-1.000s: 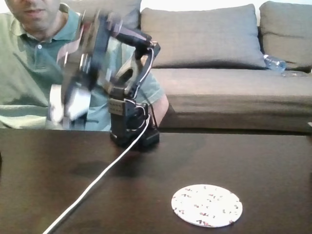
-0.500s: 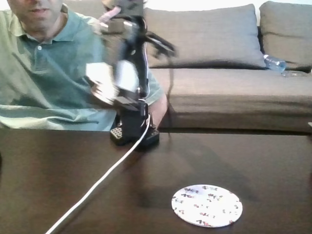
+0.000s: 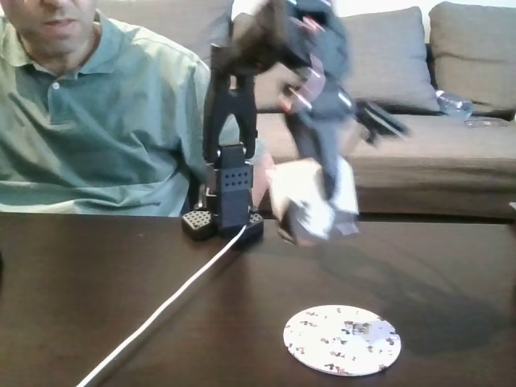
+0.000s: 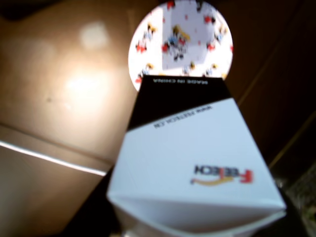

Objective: Grasp a servo box and put it on the zirlivani.

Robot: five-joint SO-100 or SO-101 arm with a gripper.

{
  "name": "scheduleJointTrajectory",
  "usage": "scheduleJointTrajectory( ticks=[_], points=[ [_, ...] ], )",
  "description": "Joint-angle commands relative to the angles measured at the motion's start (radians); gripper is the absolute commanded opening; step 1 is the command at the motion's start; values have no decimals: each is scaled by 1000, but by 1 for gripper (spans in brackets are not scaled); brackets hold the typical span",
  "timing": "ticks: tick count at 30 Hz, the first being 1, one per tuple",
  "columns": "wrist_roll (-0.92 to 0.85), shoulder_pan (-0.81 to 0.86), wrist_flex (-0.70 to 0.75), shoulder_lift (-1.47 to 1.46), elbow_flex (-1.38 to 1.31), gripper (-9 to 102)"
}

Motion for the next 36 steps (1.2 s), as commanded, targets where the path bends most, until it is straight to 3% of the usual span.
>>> scheduleJointTrajectory(
  ticks=[1,16,36],
  points=[
    [5,-15,67,-95,-121,18],
    [34,-74,69,-453,-403,18],
    [25,0,69,-508,-433,18]
  ],
)
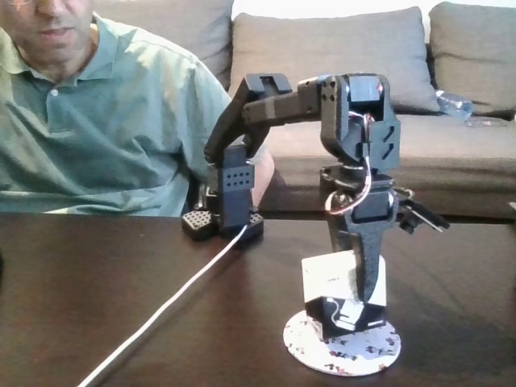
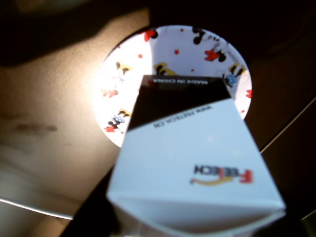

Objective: Grasp a servo box and put it on the zirlivani.

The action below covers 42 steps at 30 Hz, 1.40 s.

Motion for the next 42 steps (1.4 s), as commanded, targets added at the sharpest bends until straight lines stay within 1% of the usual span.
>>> scheduleJointTrajectory(
  ticks=[1,12,20,28,30,34,42],
  points=[
    [-2,8,69,11,-31,18],
    [0,15,67,8,-29,18],
    [0,8,67,-103,-44,18],
    [-2,8,71,-106,-67,19],
    [0,12,72,-104,-75,24],
    [-8,-9,74,-103,-67,38],
    [-2,-48,74,-72,-63,38]
  ],
)
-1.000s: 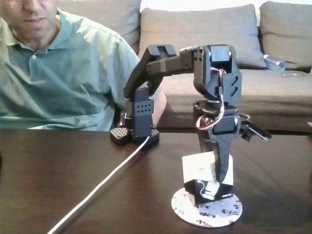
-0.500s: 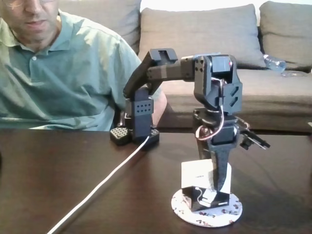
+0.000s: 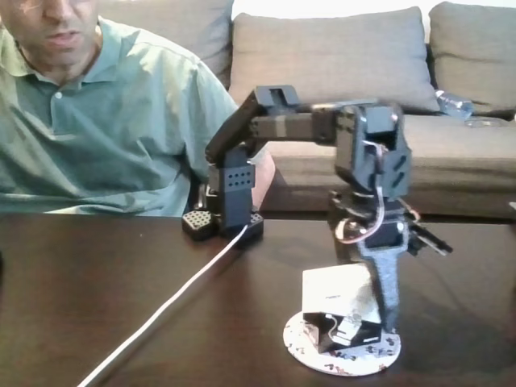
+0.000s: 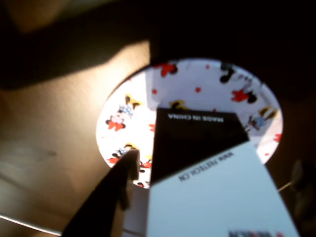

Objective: Grasp a servo box and put it on the zirlivani.

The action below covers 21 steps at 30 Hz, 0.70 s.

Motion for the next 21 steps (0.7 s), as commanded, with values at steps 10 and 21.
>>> scheduleJointTrajectory(
  ticks=[10,21],
  points=[
    [-11,-9,75,426,179,36],
    [-110,57,67,1144,776,24]
  ],
)
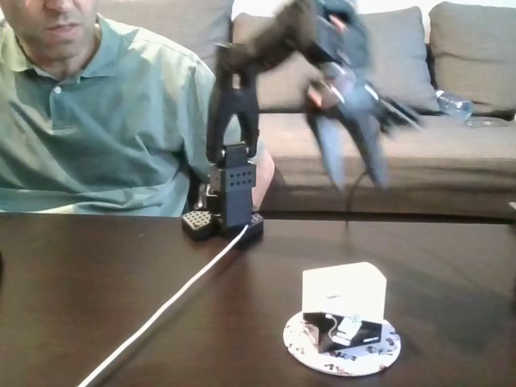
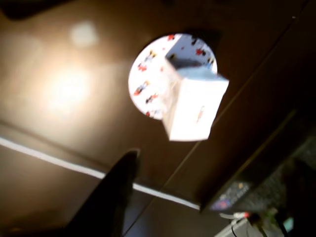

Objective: Grasp a servo box and put it on the zirlivani.

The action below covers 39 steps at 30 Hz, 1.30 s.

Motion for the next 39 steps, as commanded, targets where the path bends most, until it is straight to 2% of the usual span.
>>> scheduleJointTrajectory(
  ticks=[1,3,5,10,15,20,27,30,35,39],
  points=[
    [-18,101,57,298,209,18],
    [-23,192,-8,423,342,6],
    [-57,288,-98,535,477,0],
    [-124,430,-336,765,853,0],
    [-183,459,-555,945,1150,0],
    [-253,457,-632,1083,1269,0],
    [-288,472,-646,1262,1381,0],
    [-281,476,-650,1325,1493,0],
    [-282,518,-758,1376,1713,0],
    [-282,531,-723,1381,1747,0]
  ],
)
